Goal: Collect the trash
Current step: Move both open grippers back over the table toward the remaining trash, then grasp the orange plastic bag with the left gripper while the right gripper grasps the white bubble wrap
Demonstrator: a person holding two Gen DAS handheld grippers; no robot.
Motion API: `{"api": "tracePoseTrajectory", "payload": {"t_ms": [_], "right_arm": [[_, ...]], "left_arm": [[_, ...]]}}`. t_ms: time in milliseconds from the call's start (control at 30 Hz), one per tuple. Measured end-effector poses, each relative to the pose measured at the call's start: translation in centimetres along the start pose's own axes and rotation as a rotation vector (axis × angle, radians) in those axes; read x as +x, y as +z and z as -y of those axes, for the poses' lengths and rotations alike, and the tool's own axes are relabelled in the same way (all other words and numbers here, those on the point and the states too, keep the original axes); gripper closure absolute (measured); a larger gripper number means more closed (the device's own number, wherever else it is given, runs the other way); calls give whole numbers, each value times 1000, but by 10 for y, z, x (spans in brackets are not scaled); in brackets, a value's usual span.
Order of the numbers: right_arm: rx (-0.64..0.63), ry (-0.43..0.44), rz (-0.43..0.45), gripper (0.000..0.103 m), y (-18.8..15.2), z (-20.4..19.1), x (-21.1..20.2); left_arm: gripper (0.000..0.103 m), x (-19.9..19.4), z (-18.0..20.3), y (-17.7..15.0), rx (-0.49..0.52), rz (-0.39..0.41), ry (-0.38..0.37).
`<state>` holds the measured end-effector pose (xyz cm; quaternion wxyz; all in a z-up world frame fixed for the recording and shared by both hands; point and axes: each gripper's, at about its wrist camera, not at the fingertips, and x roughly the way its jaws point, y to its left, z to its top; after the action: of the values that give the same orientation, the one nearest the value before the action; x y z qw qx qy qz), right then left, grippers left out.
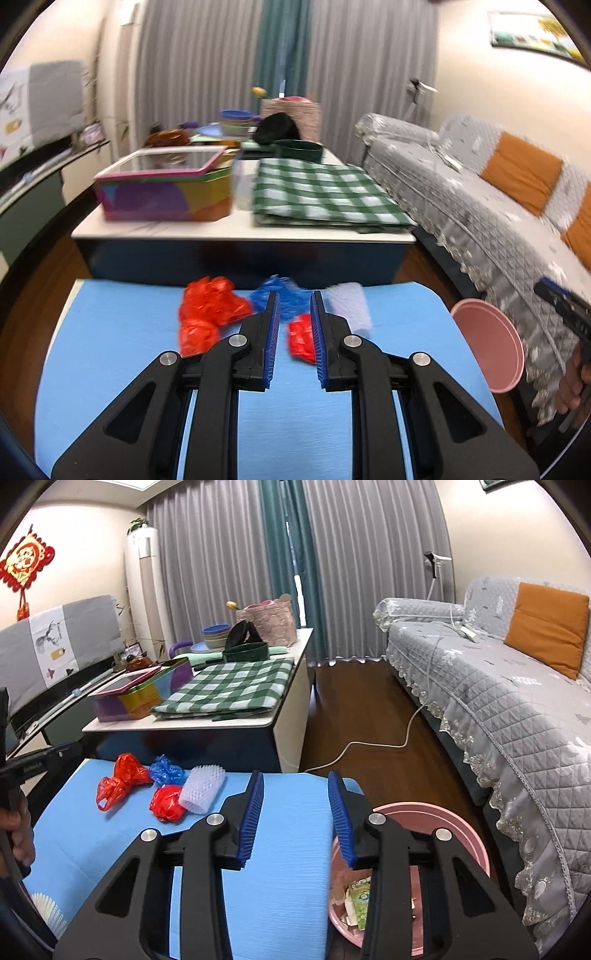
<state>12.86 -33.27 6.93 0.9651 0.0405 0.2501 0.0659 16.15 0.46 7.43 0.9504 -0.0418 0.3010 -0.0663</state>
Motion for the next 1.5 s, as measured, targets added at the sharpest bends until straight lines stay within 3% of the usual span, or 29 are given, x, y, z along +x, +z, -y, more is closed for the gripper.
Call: {"api": "tracePoseTrajectory", "payload": {"t_ms": [133, 433, 1100, 1233, 1333, 1500], "right_arm": [[-14, 24, -25, 68, -7, -14, 12], [20, 110, -79, 68, -17, -45, 53], [119, 194, -148, 66, -28, -84, 131], [110, 212, -184, 66, -30, -91, 147], [114, 228, -216, 64, -33, -95, 160], [111, 252, -245, 52, -35, -102, 177]], "left_arm": [[86, 7, -30, -13, -107, -15, 20], [86, 13, -84, -26, -203, -29, 109], [86, 60, -95, -34, -185, -92, 136], [64, 70, -101, -37, -204, -109, 150], [60, 76, -103, -38, -217, -125, 145], [56, 85, -102, -39, -228, -140, 122]]}}
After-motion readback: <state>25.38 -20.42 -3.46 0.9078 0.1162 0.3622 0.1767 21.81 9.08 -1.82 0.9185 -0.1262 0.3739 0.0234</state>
